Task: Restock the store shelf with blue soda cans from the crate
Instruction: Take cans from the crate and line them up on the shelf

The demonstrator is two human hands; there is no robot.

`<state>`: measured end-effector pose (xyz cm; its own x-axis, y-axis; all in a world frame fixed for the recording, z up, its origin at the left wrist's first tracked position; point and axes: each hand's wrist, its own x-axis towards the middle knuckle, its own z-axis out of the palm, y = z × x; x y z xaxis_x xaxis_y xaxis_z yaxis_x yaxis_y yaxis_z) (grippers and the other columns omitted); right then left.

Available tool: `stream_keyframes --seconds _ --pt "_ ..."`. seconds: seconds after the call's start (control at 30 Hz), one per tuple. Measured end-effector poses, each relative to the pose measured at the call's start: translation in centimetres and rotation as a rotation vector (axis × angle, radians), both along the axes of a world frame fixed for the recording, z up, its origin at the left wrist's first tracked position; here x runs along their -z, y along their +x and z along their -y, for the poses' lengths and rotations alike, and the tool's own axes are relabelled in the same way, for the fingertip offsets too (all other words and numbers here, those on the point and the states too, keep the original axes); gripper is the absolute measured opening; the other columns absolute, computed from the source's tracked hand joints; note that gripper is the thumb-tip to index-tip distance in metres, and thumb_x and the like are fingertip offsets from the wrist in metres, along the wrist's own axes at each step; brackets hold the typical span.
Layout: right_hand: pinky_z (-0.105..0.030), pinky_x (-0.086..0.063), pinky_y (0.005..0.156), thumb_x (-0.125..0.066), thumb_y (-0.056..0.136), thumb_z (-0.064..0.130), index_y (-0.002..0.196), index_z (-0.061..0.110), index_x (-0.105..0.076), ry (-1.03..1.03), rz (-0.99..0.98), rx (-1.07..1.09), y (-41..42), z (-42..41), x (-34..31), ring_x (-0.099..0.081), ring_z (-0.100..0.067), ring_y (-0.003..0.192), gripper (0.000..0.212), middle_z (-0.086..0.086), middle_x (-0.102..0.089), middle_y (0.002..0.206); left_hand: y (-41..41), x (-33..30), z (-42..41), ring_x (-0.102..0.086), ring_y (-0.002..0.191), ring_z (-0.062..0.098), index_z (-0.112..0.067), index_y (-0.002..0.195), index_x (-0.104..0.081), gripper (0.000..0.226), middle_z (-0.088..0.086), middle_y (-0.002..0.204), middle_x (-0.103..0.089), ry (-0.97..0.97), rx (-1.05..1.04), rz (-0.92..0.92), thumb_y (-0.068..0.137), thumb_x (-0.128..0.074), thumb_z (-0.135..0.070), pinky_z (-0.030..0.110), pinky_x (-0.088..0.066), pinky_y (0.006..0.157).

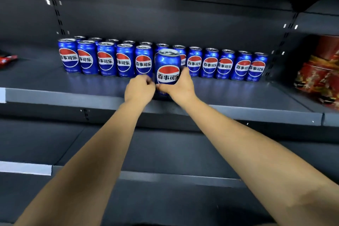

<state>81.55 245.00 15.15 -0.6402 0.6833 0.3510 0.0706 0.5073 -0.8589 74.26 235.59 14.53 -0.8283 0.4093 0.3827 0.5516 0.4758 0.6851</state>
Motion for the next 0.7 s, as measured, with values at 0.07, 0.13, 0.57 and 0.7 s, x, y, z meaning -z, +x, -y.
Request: stream_keyframes --seconds 0.07,0.13,0.57,0.7 --pt "-0.035 -0.046 0.094 -0.088 0.058 0.019 0.115 0.005 -0.04 0.002 0.043 -0.002 -1.6 -1.5 0.5 -0.053 -0.024 0.112 0.076 -0.012 -0.055 0.122 -1.7 0.2 -1.3 -0.058 0.095 0.03 -0.008 0.095 -0.065 0.018 0.015 0.1 -0.066 -0.086 0.014 0.021 0.089 -0.05 -0.015 0.03 -0.039 0.07" --pt "-0.033 -0.046 0.092 -0.089 0.058 0.019 0.113 0.005 -0.041 0.0 0.072 -0.006 -2.9 -2.7 1.0 -0.055 -0.024 0.11 0.074 -0.011 -0.056 0.121 -3.1 0.5 -2.2 -0.058 0.095 0.03 -0.008 0.096 -0.066 0.018 0.015 0.101 -0.066 -0.134 0.012 0.033 0.089 -0.05 -0.015 0.03 -0.039 0.07" --pt "-0.021 -0.039 0.086 -0.079 0.075 0.024 0.123 0.006 -0.037 0.052 0.197 -0.067 -9.2 -7.8 2.1 -0.052 -0.022 0.115 0.066 -0.009 -0.053 0.127 -8.9 2.0 -6.2 -0.054 0.107 0.033 -0.007 0.106 -0.065 0.024 0.015 0.115 -0.059 -0.318 -0.017 -0.064 0.088 -0.053 -0.018 0.037 -0.044 0.084" --pt "-0.041 -0.039 0.102 -0.073 0.079 0.034 0.143 0.002 -0.016 0.163 0.392 -0.025 -10.3 -7.7 3.1 -0.043 -0.03 0.128 0.091 -0.012 -0.042 0.142 -9.3 2.1 -6.1 -0.05 0.112 0.032 -0.008 0.112 -0.064 0.028 0.014 0.123 -0.052 -0.344 -0.035 -0.064 0.089 -0.053 -0.021 0.04 -0.043 0.093"
